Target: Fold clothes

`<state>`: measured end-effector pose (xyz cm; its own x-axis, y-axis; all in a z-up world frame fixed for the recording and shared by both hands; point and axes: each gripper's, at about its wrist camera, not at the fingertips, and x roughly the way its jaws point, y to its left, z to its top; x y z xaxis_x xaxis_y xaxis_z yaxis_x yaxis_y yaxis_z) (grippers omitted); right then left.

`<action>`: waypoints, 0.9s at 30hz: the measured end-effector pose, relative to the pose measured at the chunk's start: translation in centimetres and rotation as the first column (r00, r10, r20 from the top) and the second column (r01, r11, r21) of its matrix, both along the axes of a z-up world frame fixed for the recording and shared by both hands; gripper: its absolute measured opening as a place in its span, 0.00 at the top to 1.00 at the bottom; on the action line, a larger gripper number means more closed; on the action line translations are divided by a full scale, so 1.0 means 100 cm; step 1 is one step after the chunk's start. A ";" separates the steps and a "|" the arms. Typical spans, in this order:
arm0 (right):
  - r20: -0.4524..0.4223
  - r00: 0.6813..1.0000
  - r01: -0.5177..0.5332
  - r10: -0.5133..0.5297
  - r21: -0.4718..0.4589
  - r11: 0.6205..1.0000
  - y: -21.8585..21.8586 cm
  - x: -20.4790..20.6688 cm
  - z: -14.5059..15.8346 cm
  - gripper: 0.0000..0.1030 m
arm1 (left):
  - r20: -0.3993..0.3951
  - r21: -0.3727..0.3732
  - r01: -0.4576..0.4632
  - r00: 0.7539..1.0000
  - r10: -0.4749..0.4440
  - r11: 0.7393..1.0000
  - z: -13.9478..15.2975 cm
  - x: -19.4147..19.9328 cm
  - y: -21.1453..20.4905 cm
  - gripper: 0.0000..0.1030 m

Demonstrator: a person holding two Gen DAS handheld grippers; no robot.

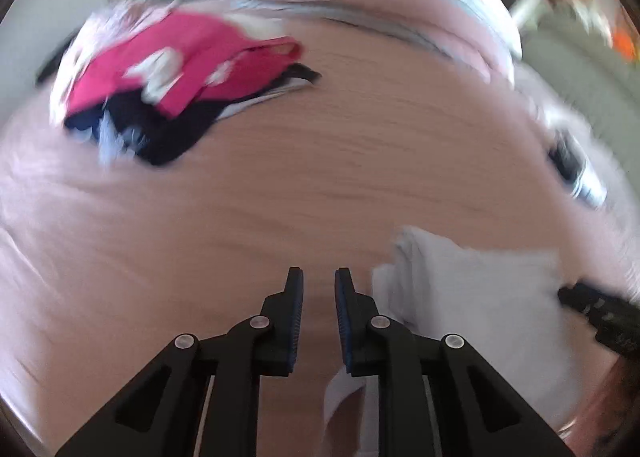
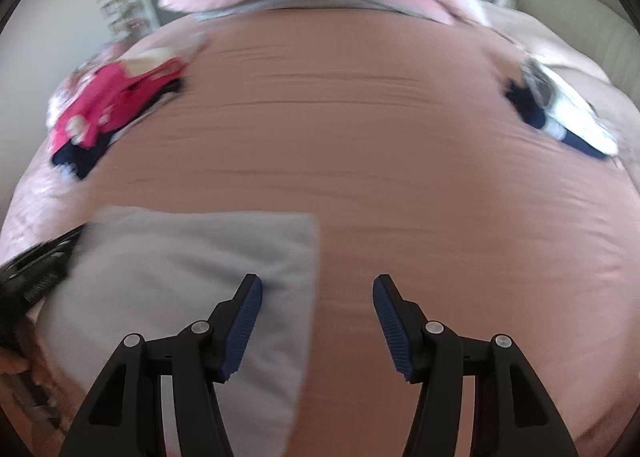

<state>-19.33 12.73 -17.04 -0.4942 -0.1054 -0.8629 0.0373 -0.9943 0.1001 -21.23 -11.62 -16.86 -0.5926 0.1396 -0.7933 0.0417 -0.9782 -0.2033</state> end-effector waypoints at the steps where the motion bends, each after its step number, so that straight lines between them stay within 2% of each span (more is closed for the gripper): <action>1: 0.004 1.000 0.019 -0.019 -0.004 1.000 0.006 0.001 0.000 0.44 | -0.022 0.050 -0.002 1.000 0.003 0.999 0.005 0.006 -0.005 0.85; 2: 0.009 1.000 0.020 -0.020 -0.020 1.000 0.010 0.002 0.002 0.44 | -0.045 0.097 -0.001 0.999 0.005 0.995 0.010 0.012 -0.009 0.85; 5: -0.001 1.000 -0.006 0.006 -0.020 1.000 0.004 0.005 0.007 0.44 | -0.145 0.115 0.088 0.987 -0.071 0.990 0.032 0.033 0.005 0.82; 6: -0.008 1.000 -0.018 0.018 -0.019 1.000 0.000 0.008 0.008 0.44 | -0.153 0.116 0.126 0.982 -0.108 0.985 0.034 0.032 0.014 0.79; 8: -0.021 0.999 -0.042 0.041 -0.017 0.999 -0.008 0.014 0.011 0.44 | -0.154 0.100 0.180 0.974 -0.164 0.979 0.034 0.037 0.033 0.59; 11: -0.033 0.997 -0.070 0.070 -0.014 0.997 -0.015 0.027 0.013 0.44 | -0.132 0.062 0.216 0.970 -0.206 0.974 0.031 0.051 0.055 0.59; 14: -0.048 0.994 -0.098 0.098 0.002 0.995 -0.019 0.040 0.015 0.44 | -0.119 -0.011 0.190 0.975 -0.190 0.982 0.032 0.067 0.068 0.59; 16: -0.043 0.994 -0.099 0.099 0.017 0.995 -0.017 0.044 0.014 0.44 | -0.086 -0.065 0.130 0.987 -0.136 0.989 0.025 0.070 0.064 0.59; 19: -0.022 0.996 -0.086 0.086 0.037 0.996 -0.010 0.047 0.011 0.44 | -0.051 -0.044 0.053 0.997 -0.055 0.998 0.011 0.076 0.046 0.56; 23: 0.005 0.998 -0.069 0.068 0.063 0.996 -0.001 0.052 0.007 0.44 | -0.048 -0.027 -0.013 0.999 0.011 1.000 0.013 0.080 0.025 0.51; 27: 0.029 0.998 -0.056 0.054 0.087 0.995 0.006 0.056 0.004 0.44 | -0.056 -0.020 -0.065 0.996 0.064 0.998 0.016 0.084 0.014 0.51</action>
